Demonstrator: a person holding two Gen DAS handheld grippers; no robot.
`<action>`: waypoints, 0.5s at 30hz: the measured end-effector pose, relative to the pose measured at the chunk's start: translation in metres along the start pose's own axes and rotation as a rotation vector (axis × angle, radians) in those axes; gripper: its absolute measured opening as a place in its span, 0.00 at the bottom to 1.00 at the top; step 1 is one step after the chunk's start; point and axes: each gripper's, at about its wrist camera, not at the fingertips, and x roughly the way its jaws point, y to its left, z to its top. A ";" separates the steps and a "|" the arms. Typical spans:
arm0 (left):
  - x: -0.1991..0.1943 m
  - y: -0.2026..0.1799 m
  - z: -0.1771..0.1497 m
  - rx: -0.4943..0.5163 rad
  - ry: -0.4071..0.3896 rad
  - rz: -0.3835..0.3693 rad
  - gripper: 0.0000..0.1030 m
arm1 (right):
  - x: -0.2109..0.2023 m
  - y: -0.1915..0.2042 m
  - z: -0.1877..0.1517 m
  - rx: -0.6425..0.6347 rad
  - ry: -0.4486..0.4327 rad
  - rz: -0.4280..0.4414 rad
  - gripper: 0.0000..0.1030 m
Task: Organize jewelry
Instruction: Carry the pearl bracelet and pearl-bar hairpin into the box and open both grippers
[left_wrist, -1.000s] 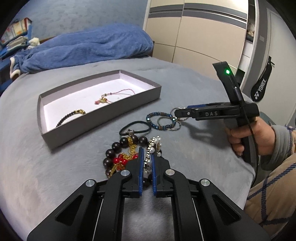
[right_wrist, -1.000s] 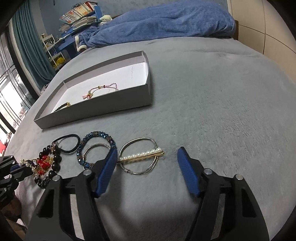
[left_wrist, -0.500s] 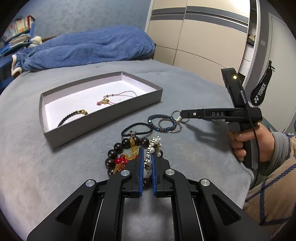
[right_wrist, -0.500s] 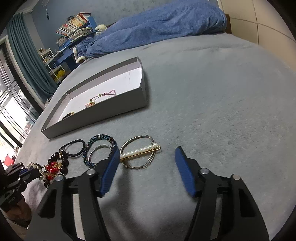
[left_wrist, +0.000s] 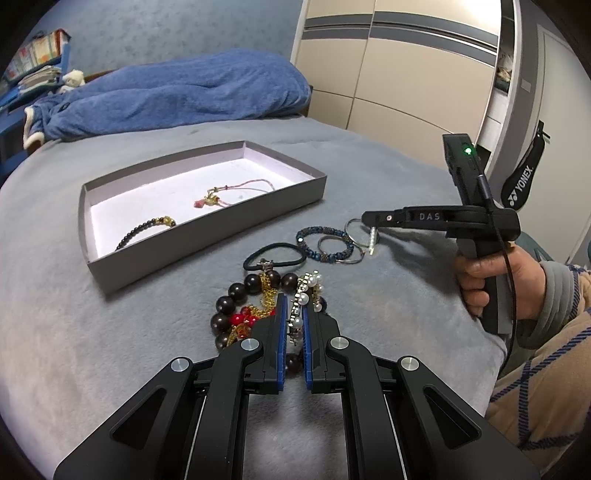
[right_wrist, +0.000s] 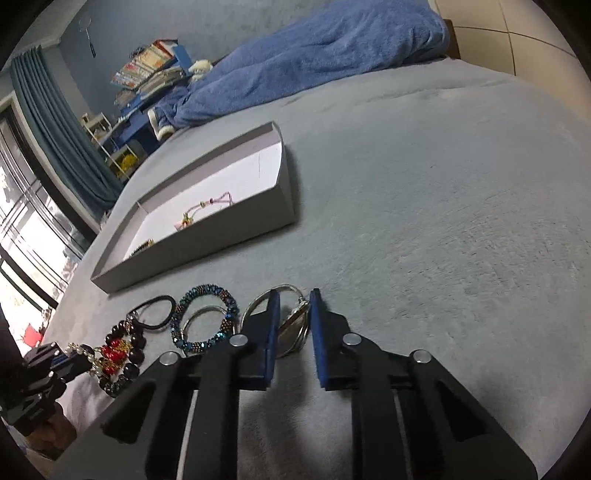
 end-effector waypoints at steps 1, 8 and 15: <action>0.000 0.000 0.000 -0.001 -0.001 0.000 0.08 | -0.002 -0.003 0.000 0.011 -0.006 0.006 0.12; -0.004 0.007 -0.001 -0.020 -0.020 0.000 0.08 | -0.018 -0.011 0.002 0.054 -0.036 0.039 0.09; -0.015 0.012 0.002 -0.028 -0.044 0.002 0.08 | -0.031 -0.003 0.015 0.048 -0.054 0.099 0.06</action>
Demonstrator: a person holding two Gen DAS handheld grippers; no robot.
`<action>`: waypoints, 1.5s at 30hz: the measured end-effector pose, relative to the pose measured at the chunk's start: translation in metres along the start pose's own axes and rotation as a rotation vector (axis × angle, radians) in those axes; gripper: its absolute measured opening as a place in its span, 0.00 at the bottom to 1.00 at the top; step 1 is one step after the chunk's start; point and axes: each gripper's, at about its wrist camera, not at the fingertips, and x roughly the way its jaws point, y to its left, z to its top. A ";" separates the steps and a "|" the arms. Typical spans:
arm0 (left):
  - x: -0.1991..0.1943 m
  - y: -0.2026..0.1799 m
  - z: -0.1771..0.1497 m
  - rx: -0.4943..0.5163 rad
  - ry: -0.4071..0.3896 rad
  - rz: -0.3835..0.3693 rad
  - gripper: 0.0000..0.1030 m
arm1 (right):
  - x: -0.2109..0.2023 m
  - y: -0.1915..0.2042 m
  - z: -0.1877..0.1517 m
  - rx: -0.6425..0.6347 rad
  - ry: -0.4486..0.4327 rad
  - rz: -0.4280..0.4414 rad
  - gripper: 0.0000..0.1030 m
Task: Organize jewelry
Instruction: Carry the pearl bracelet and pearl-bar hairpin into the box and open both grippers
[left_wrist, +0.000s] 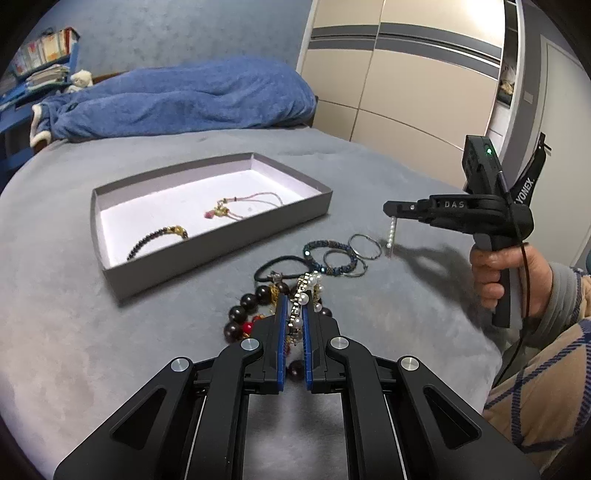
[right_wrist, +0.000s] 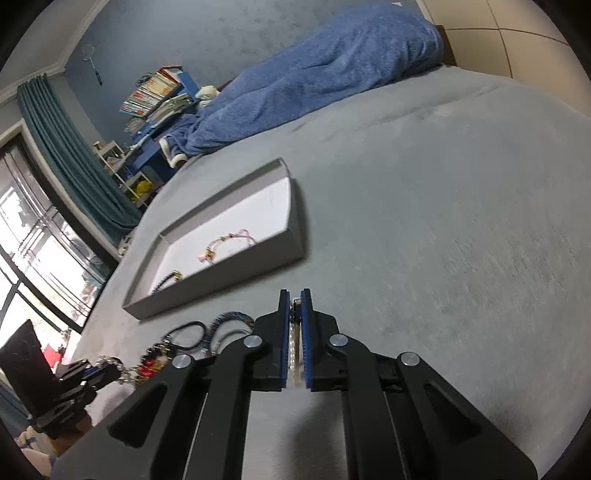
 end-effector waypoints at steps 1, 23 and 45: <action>-0.002 0.001 0.002 -0.003 -0.006 0.001 0.08 | -0.001 0.000 0.002 0.007 -0.004 0.013 0.06; 0.036 0.076 0.083 -0.115 -0.035 0.153 0.08 | 0.081 0.073 0.088 -0.191 0.014 0.028 0.06; 0.058 0.085 0.074 -0.147 0.000 0.216 0.63 | 0.112 0.084 0.064 -0.349 0.073 -0.068 0.53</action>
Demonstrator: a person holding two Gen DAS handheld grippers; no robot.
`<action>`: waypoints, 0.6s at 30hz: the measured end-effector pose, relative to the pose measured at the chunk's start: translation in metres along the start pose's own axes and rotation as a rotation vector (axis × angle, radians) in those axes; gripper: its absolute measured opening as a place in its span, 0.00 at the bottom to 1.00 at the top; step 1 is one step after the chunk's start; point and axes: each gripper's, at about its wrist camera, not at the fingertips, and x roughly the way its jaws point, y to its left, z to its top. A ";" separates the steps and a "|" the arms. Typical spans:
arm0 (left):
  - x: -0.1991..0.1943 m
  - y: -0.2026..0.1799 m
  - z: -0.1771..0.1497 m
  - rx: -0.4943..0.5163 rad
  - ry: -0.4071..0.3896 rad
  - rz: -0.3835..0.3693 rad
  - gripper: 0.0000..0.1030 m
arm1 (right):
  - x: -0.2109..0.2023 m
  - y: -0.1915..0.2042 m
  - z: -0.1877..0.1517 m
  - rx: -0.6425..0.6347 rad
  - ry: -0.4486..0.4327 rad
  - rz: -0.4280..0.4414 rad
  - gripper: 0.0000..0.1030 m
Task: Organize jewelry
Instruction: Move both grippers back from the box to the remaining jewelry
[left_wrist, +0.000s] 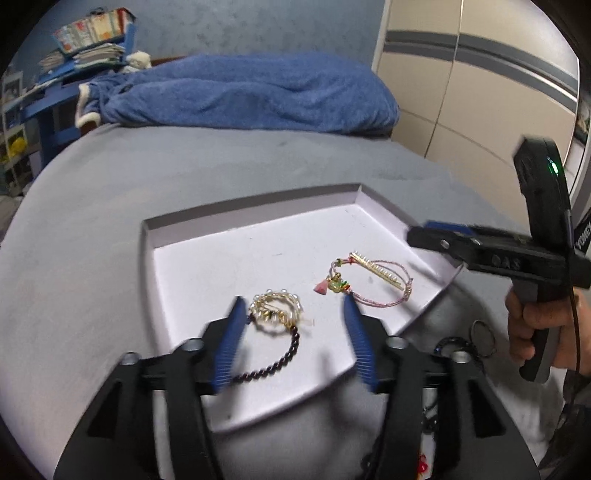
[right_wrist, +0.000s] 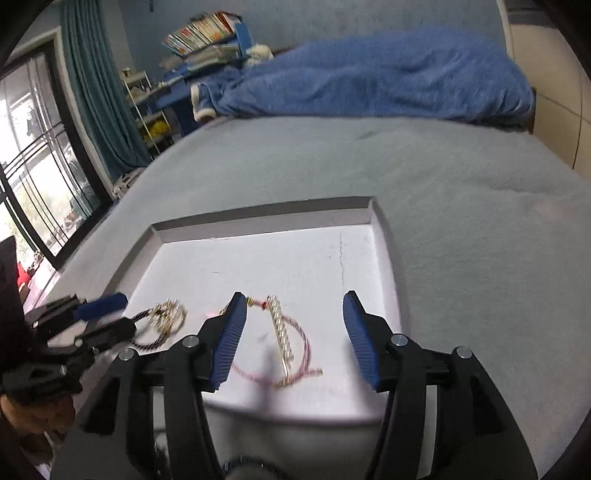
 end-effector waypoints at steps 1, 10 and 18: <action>-0.006 0.001 -0.002 -0.005 -0.014 -0.003 0.64 | -0.011 0.000 -0.008 -0.008 -0.015 -0.006 0.55; -0.052 -0.001 -0.033 -0.024 -0.068 -0.002 0.76 | -0.069 -0.017 -0.056 0.020 -0.050 -0.055 0.65; -0.067 -0.003 -0.072 -0.030 -0.029 -0.006 0.77 | -0.090 -0.036 -0.105 0.076 -0.008 -0.112 0.66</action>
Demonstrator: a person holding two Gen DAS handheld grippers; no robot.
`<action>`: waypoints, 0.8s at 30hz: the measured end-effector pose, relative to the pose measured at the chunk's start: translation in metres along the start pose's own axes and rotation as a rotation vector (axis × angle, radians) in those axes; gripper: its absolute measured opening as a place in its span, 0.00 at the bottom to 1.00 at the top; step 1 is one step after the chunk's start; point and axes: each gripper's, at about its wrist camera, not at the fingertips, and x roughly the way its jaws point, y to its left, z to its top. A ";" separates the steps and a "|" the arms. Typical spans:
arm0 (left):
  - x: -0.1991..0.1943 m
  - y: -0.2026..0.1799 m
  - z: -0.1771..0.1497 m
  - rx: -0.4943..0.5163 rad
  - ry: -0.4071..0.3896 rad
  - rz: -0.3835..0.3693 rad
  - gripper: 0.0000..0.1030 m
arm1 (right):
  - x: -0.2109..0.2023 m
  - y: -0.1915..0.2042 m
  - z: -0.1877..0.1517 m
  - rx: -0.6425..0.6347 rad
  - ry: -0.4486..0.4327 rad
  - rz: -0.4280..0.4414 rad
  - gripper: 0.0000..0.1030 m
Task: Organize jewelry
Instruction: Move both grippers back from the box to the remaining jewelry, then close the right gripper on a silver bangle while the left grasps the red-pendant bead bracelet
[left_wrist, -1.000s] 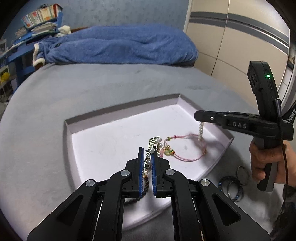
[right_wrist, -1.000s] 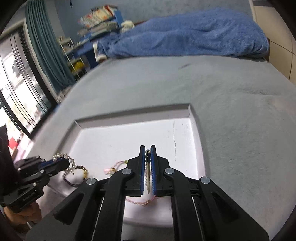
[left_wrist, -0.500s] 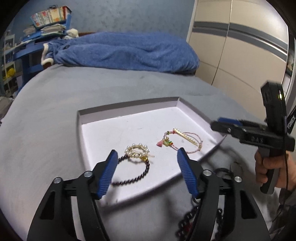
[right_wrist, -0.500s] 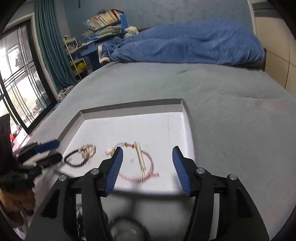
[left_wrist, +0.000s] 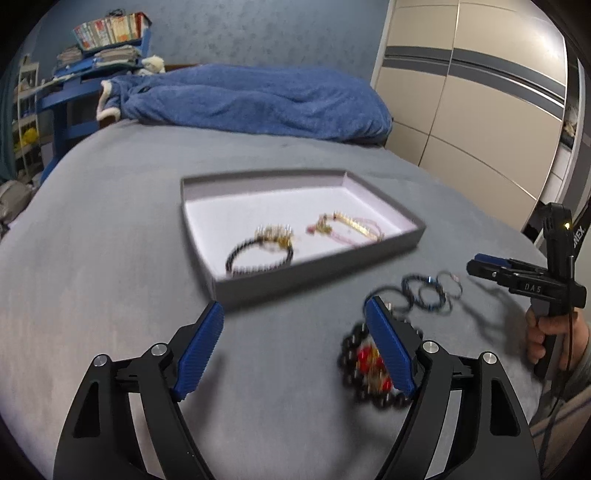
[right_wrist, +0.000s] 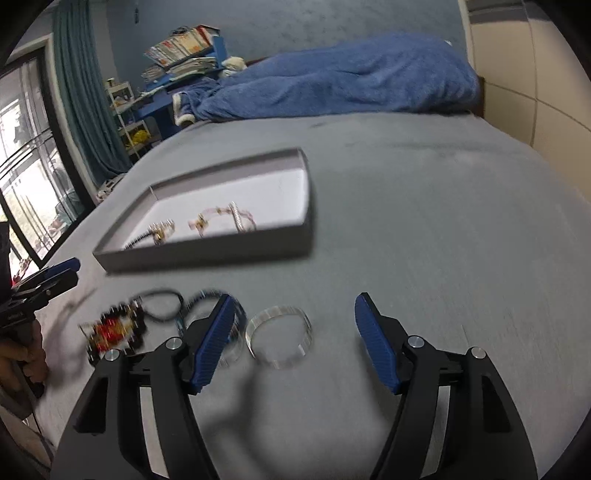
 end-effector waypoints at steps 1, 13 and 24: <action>-0.001 0.001 -0.004 -0.007 0.003 -0.001 0.77 | -0.001 -0.004 -0.006 0.016 0.007 -0.003 0.66; -0.009 -0.005 -0.011 0.015 -0.025 0.006 0.79 | -0.009 -0.010 -0.029 0.055 0.024 -0.020 0.66; -0.004 -0.010 -0.010 0.038 -0.009 -0.005 0.79 | 0.010 -0.003 -0.014 0.025 0.086 -0.028 0.62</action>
